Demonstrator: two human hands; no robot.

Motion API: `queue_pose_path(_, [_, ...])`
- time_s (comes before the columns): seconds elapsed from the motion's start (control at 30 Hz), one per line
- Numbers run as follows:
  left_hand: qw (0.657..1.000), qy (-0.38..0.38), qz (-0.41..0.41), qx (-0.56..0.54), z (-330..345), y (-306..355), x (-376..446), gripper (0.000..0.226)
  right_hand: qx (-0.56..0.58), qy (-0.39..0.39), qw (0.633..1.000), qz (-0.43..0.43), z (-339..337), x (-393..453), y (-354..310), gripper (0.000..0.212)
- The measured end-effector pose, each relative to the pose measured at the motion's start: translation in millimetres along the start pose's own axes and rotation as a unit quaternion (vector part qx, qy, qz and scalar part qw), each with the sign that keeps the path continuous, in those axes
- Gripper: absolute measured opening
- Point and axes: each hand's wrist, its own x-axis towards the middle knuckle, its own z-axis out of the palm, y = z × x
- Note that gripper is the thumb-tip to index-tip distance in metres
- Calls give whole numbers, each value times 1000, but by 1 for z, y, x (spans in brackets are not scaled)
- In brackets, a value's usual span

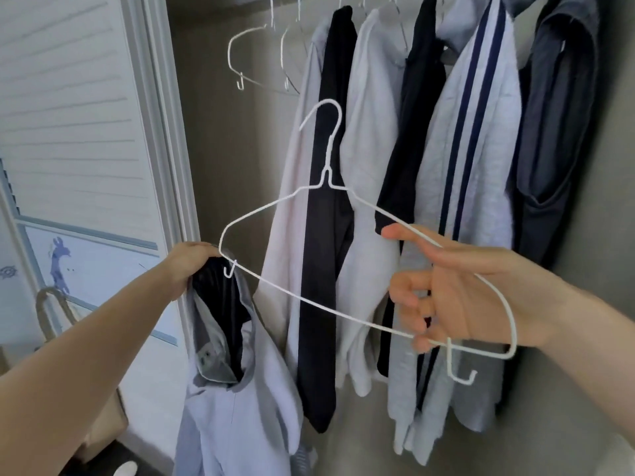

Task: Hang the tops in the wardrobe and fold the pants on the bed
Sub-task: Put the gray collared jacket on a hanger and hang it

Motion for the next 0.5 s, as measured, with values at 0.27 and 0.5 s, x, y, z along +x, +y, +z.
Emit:
queue_pose_path(0.27, [998, -44, -3, -33, -7, -11, -26, 15, -78, -3, 995, 64, -18, -21, 43, 33])
queue_pose_path(0.5, [971, -161, 117, 136, 27, 14, -80, 16, -290, 152, 943, 66, -21, 19, 99, 21])
